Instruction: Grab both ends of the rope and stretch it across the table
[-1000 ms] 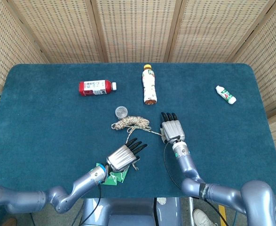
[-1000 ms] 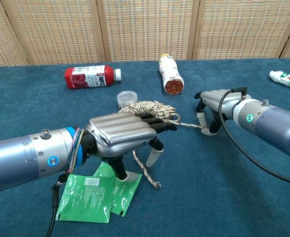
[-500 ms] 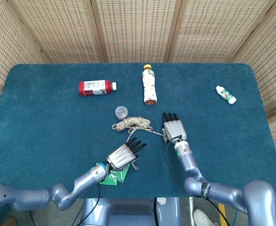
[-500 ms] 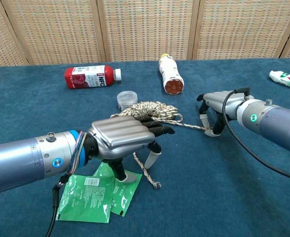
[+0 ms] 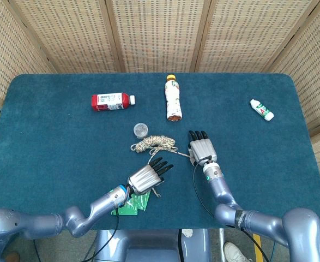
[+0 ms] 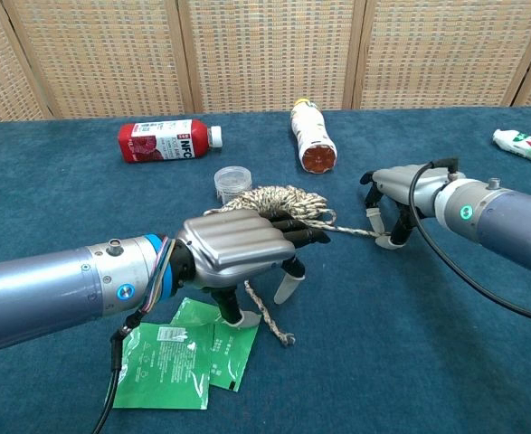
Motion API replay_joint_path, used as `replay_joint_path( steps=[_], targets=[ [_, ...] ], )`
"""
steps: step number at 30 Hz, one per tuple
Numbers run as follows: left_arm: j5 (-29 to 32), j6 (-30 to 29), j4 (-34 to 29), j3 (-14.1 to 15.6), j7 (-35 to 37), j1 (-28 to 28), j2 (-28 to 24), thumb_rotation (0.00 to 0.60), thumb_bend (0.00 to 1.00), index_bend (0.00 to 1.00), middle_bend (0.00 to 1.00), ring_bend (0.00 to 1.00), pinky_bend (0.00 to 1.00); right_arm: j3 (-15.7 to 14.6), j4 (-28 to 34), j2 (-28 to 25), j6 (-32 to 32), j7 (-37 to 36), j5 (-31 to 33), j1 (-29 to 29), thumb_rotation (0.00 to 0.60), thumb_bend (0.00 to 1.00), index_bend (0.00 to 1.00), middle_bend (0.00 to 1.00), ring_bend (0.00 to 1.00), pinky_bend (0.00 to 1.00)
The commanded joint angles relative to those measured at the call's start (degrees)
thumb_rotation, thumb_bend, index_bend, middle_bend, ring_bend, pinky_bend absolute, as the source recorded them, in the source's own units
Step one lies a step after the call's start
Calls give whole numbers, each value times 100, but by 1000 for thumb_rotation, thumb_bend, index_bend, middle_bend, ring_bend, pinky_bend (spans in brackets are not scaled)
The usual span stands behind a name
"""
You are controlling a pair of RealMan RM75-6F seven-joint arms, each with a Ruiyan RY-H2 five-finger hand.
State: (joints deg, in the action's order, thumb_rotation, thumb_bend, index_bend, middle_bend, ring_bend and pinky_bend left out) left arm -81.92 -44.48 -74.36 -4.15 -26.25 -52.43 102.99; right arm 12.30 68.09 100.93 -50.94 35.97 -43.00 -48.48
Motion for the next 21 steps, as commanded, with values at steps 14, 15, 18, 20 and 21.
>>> replay_joint_path(
  steps=[14, 15, 18, 20, 21],
  targets=[
    [445, 130, 107, -92, -564, -128, 27, 600, 278, 515, 0, 0, 0, -11, 4, -19, -3, -38, 13, -8, 600, 547, 654, 36, 0, 0],
    [465, 130, 101, -88, -578, -129, 30, 600, 279, 515, 0, 0, 0, -13, 3, -18, -3, -41, 13, -9, 600, 547, 655, 36, 0, 0],
    [494, 118, 96, -78, -608, -139, 42, 600, 291, 515, 0, 0, 0, -16, -1, -16, 2, -50, 18, -11, 600, 548, 655, 36, 0, 0],
    [510, 116, 95, -78, -619, -150, 51, 600, 309, 515, 0, 0, 0, -17, -4, -14, 4, -53, 17, -14, 600, 548, 655, 35, 0, 0],
    [523, 115, 95, -79, -622, -154, 59, 600, 325, 516, 0, 0, 0, -16, -5, -13, 5, -55, 17, -17, 600, 548, 655, 35, 0, 0]
  ],
)
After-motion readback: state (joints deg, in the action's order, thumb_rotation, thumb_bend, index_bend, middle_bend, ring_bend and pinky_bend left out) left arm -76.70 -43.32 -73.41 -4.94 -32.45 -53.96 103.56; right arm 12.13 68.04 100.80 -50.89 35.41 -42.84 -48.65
